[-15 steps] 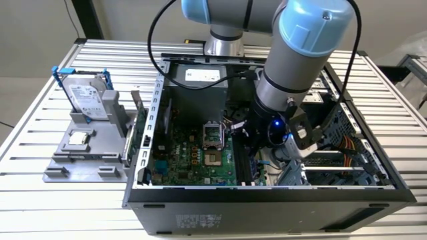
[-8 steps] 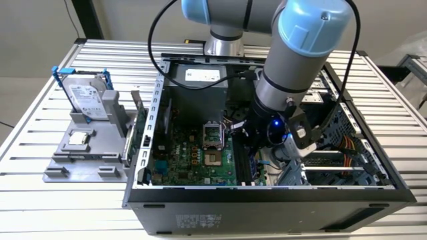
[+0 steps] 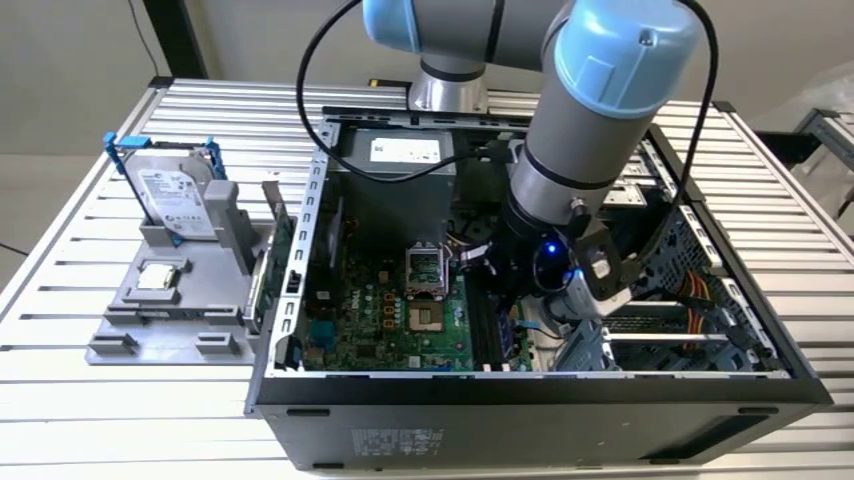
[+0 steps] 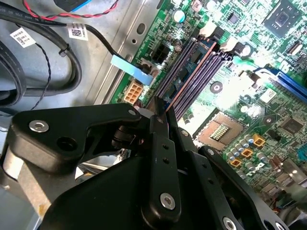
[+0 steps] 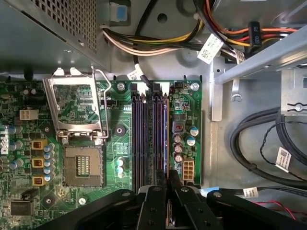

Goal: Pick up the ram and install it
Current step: 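Insert the ram into the slot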

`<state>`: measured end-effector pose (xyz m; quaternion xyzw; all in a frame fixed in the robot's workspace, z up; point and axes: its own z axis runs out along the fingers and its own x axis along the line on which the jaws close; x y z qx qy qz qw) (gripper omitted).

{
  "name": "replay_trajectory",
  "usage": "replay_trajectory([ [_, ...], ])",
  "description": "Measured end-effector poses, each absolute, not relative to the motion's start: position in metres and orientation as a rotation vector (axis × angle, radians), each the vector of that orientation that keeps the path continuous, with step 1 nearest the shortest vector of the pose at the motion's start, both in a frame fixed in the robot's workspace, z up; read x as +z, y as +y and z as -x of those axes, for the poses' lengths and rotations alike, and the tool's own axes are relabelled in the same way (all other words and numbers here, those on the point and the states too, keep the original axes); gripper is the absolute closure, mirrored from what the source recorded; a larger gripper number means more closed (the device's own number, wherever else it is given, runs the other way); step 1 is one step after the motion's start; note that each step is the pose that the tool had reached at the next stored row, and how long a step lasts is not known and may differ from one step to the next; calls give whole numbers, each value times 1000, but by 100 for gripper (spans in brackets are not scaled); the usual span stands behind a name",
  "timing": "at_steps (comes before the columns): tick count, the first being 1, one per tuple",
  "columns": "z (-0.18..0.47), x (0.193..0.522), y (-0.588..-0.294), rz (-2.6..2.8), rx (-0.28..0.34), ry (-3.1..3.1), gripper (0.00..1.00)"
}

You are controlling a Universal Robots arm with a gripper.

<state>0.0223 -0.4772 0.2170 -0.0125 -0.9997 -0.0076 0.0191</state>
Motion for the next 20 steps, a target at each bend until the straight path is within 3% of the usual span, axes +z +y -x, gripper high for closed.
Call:
replay_trajectory([
  [20, -22, 213, -473, 39, -24, -3103, 100],
])
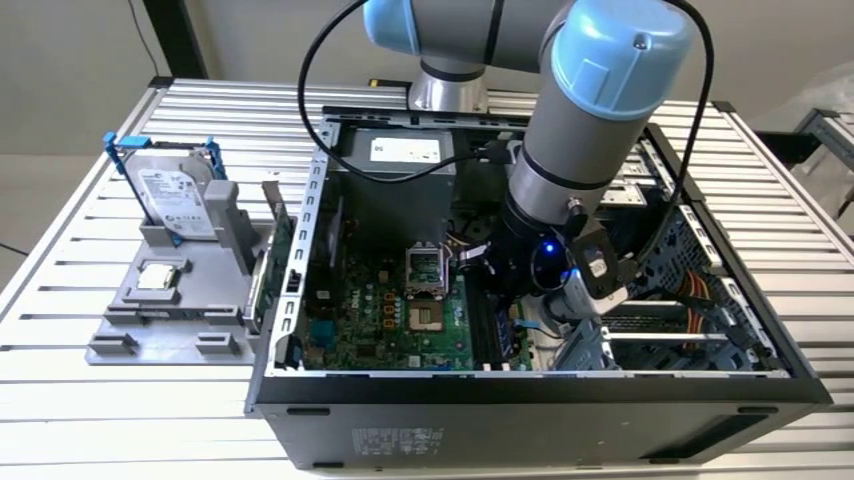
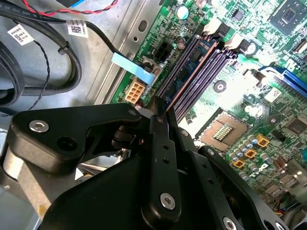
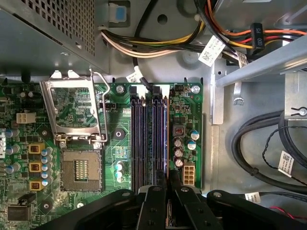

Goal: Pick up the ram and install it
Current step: 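Insert the ram into the slot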

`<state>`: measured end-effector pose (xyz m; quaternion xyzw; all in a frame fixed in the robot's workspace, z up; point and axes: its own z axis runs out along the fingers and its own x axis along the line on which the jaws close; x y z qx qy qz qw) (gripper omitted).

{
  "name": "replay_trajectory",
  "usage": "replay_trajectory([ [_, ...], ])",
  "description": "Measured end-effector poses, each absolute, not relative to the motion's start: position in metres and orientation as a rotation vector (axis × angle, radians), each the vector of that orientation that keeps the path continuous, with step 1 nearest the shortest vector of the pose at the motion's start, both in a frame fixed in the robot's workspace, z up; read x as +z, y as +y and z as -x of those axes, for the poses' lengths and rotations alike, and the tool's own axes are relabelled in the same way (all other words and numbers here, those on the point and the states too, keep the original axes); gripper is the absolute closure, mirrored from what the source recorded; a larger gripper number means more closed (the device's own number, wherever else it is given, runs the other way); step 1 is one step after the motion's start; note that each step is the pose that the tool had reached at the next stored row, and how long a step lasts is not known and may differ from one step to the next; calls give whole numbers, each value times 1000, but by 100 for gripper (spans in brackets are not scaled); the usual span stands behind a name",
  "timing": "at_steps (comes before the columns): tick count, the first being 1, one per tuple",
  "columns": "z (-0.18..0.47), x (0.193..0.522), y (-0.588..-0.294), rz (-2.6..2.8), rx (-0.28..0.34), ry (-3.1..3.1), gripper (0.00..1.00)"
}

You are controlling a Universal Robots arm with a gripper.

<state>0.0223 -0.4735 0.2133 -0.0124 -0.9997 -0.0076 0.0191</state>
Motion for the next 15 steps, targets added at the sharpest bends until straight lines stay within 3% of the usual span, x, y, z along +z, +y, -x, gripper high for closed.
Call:
replay_trajectory([
  [15, -22, 211, -473, 39, -24, -3103, 100],
])
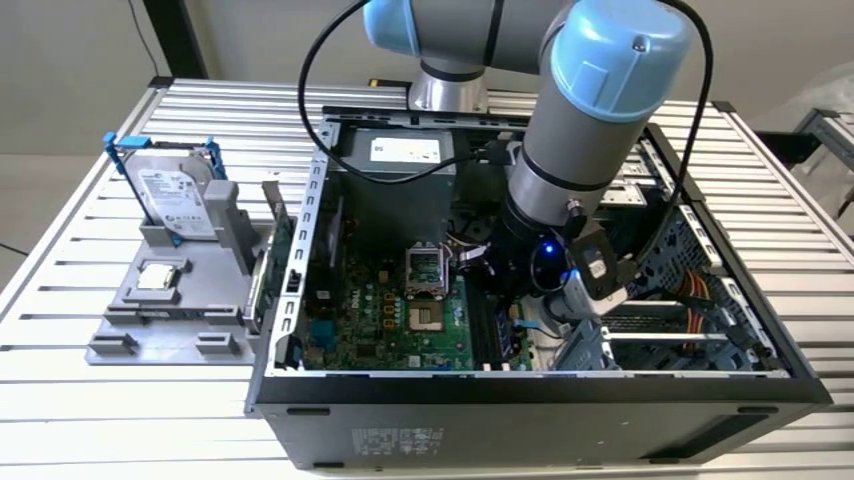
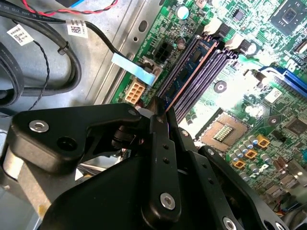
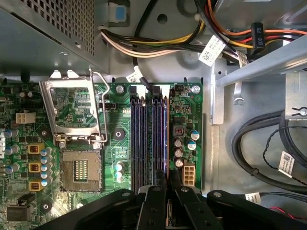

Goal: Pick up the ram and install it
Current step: 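Insert the ram into the slot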

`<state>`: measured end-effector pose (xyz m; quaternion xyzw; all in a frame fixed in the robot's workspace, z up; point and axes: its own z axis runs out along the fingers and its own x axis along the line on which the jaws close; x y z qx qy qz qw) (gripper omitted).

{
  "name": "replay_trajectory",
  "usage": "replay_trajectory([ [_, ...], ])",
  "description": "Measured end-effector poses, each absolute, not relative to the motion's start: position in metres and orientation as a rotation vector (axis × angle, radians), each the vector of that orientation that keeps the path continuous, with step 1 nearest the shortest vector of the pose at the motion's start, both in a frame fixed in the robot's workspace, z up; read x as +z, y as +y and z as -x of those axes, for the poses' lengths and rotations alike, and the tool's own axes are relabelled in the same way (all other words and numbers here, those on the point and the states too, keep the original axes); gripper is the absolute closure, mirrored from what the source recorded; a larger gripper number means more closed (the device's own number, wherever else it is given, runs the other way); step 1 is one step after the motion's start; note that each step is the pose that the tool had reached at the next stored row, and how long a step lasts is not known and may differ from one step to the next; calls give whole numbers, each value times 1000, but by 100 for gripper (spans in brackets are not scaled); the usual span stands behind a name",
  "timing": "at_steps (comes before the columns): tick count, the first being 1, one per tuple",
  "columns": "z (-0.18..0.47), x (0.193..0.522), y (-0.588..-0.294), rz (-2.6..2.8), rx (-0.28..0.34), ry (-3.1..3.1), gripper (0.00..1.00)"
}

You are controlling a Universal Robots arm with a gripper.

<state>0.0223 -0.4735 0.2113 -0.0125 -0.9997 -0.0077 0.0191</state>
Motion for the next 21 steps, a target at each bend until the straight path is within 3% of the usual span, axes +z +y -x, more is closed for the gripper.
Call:
replay_trajectory([
  [15, -22, 208, -473, 39, -24, -3101, 100],
  [16, -22, 208, -473, 39, -26, -3101, 0],
  [21, -22, 208, -473, 38, -24, -3101, 0],
])
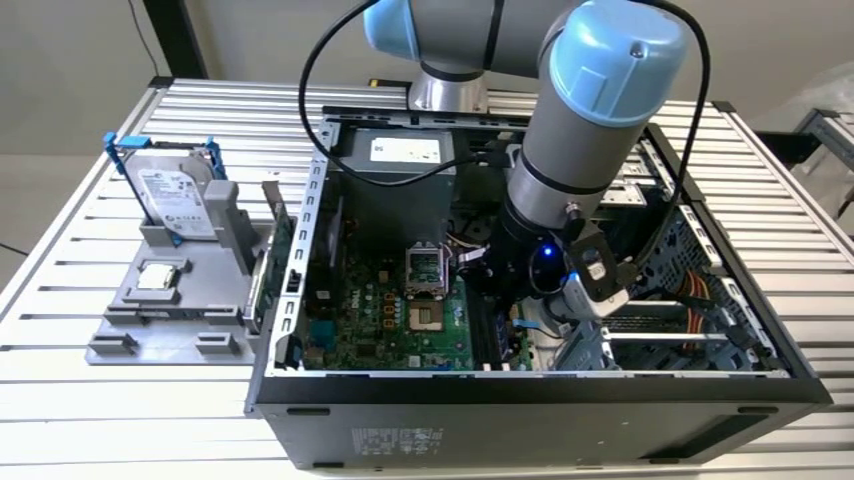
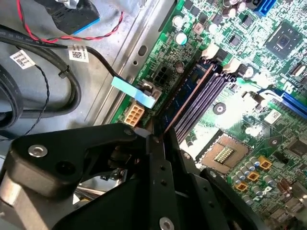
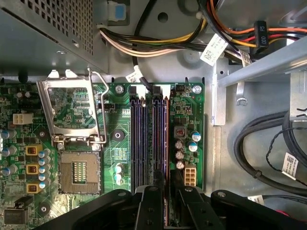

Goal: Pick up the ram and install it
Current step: 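Insert the ram into the slot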

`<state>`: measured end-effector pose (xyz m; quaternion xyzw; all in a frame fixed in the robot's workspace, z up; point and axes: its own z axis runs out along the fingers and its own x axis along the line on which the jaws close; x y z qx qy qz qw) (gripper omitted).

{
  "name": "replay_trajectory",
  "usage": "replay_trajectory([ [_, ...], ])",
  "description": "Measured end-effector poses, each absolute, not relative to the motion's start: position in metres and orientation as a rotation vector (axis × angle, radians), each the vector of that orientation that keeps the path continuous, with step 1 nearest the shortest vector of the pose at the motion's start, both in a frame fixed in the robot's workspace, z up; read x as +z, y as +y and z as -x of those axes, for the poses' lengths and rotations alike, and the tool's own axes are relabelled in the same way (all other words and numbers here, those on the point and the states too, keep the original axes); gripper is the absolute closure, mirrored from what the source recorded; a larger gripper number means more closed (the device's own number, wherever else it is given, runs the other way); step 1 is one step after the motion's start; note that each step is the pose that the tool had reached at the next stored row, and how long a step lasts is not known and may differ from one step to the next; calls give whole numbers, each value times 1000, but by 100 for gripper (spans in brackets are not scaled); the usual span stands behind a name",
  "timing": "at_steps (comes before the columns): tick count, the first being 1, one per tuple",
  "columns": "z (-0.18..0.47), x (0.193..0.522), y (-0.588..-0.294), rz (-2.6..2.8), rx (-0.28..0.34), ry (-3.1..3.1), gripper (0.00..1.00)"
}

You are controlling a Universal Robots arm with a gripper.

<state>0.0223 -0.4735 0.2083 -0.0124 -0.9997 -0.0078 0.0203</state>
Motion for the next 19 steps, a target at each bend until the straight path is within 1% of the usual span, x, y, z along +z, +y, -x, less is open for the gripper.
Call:
replay_trajectory([
  [6, -22, 213, -473, 39, -24, -3101, 0],
  [19, -22, 241, -474, 38, -24, -3101, 0],
])
